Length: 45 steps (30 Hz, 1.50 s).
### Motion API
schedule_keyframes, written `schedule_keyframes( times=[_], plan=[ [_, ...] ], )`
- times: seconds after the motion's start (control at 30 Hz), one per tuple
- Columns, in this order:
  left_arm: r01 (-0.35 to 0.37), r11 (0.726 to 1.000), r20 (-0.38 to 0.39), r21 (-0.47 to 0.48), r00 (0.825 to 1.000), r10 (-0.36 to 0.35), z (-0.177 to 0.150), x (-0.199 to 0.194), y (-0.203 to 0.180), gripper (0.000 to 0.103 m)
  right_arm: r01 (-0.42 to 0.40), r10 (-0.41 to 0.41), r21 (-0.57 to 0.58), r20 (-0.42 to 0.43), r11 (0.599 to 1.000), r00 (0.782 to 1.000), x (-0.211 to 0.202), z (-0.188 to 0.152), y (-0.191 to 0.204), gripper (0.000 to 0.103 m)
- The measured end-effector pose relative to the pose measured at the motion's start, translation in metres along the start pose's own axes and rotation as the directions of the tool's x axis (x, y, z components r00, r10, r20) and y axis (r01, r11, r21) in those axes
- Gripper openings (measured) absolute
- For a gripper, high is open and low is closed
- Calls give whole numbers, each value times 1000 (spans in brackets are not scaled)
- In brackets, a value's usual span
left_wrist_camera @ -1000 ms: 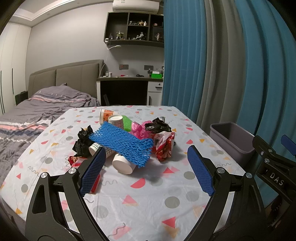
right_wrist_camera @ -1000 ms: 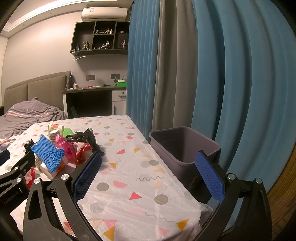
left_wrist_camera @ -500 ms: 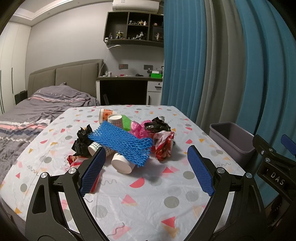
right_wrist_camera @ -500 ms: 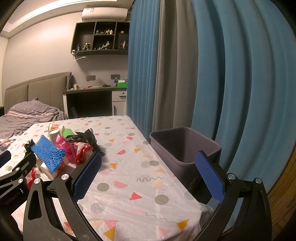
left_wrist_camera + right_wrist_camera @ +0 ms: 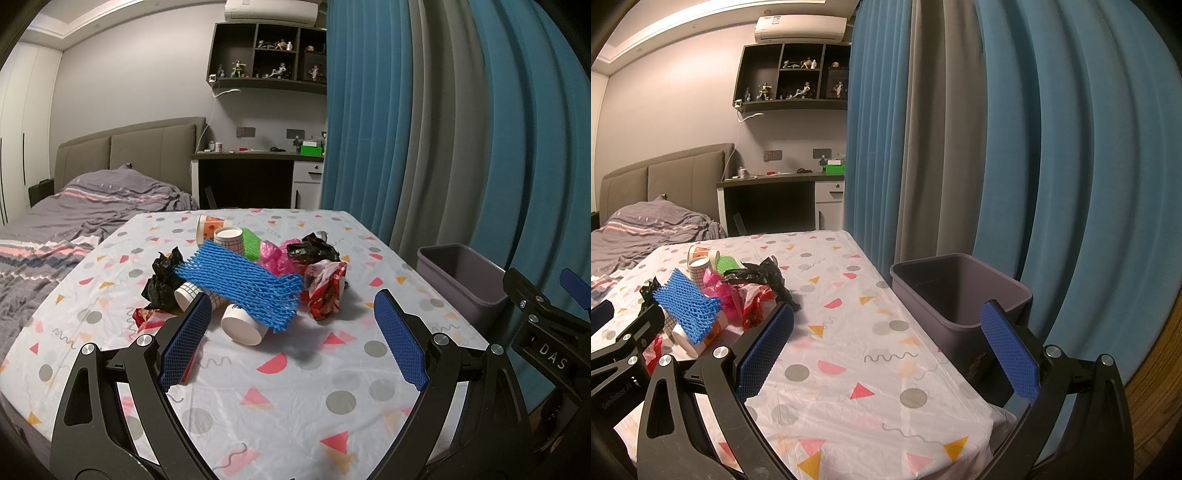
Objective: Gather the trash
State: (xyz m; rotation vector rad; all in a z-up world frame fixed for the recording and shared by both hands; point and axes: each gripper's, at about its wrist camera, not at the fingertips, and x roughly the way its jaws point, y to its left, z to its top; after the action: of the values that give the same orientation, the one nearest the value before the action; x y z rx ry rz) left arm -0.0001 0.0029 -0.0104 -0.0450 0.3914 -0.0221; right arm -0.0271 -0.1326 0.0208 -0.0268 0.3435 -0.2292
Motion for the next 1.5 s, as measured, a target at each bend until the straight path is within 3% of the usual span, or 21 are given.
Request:
schedule_keyframes(
  times=[0.67, 1.13, 1.33, 1.5],
  plan=[
    [17, 1000, -16, -12, 1000, -17, -7, 9, -4, 88, -12, 12, 5, -1, 1000, 1000, 4, -3, -1, 98],
    [-76, 995, -43, -67, 996, 74, -21, 23, 62, 88, -69, 69, 0, -21, 998, 997, 20, -12, 15, 98],
    [-135, 985, -100, -106, 987, 125, -28, 37, 102, 88, -119, 119, -11, -41, 993, 992, 31, -16, 31, 95],
    [-180, 980, -175, -89, 971, 163, -34, 55, 121, 78, -158, 157, -31, -50, 987, 986, 37, -18, 47, 94]
  ],
)
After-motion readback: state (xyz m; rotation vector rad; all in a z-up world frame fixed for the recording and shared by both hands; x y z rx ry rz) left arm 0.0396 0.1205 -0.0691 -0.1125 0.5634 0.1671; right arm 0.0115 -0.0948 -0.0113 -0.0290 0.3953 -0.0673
